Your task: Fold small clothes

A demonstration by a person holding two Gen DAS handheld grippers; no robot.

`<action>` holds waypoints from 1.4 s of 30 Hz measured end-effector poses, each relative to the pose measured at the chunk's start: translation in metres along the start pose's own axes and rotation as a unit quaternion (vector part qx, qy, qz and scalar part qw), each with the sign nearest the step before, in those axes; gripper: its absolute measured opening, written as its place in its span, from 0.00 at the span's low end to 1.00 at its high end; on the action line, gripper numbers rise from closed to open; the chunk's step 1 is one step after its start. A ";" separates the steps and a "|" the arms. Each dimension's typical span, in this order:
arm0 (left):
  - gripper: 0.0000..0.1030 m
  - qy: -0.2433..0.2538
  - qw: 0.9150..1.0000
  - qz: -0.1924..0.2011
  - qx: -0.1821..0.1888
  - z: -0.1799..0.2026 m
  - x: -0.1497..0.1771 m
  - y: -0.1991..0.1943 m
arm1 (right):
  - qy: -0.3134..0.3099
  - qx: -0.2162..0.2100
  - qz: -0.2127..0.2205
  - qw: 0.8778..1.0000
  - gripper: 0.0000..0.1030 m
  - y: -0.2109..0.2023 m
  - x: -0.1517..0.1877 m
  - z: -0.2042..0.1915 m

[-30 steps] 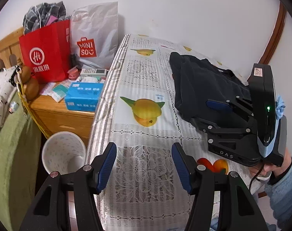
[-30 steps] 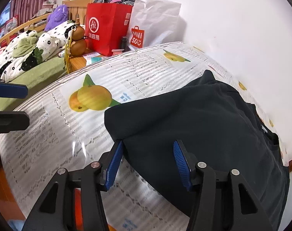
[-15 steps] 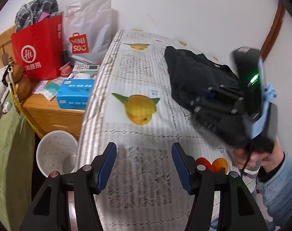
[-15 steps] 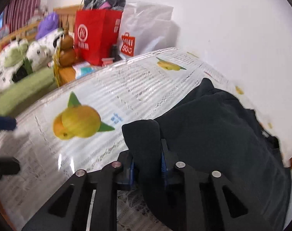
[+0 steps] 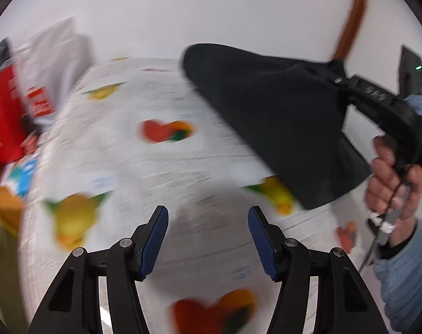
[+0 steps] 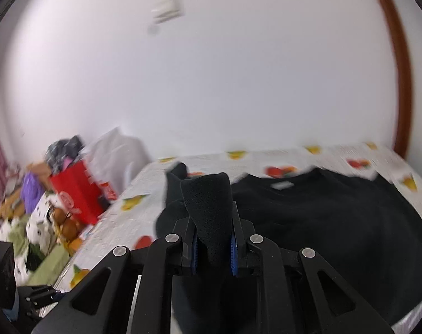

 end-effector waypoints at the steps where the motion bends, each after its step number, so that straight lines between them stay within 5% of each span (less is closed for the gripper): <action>1: 0.59 0.009 1.000 0.001 0.013 0.012 -0.004 0.003 | 0.017 0.004 0.004 1.000 0.16 -0.004 0.001 0.017; 7: 0.62 0.057 0.997 -0.017 0.054 0.086 -0.016 0.036 | 0.060 0.006 0.006 0.998 0.16 -0.021 0.022 0.067; 14: 0.64 0.108 0.994 -0.037 0.002 0.136 -0.005 0.081 | 0.096 -0.011 0.008 0.995 0.16 -0.048 0.057 0.109; 19: 0.64 0.112 0.993 -0.033 -0.004 0.142 0.001 0.083 | 0.127 -0.017 -0.041 0.991 0.17 -0.043 0.080 0.139; 27: 0.64 0.103 0.994 -0.029 0.026 0.144 0.009 0.072 | 0.140 -0.069 -0.055 0.986 0.50 -0.041 0.065 0.142; 31: 0.66 0.103 0.994 -0.025 0.012 0.149 0.005 0.078 | 0.149 -0.069 -0.090 0.982 0.53 -0.018 0.065 0.143; 34: 0.68 0.096 0.995 -0.022 -0.001 0.150 0.004 0.082 | 0.177 -0.073 -0.108 0.976 0.48 0.002 0.066 0.146; 36: 0.70 0.102 0.995 -0.017 -0.012 0.153 0.005 0.082 | 0.166 -0.061 -0.108 0.978 0.24 0.008 0.063 0.143; 38: 0.70 0.099 0.995 -0.018 -0.013 0.153 0.005 0.082 | 0.137 -0.060 -0.097 0.984 0.18 0.004 0.056 0.137; 42: 0.70 0.086 0.996 -0.017 -0.029 0.145 0.001 0.082 | 0.079 -0.083 0.016 0.993 0.15 -0.057 0.029 0.134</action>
Point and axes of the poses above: each gripper's, at about its wrist camera, not at the fingertips, and y roughly the way its jaws point, z to its right, x to its underside, the point moved 2 cm from there along y, roughly the way its jaws point, and after that the axes turned 7 degrees about -x, right-handed, at the moved point
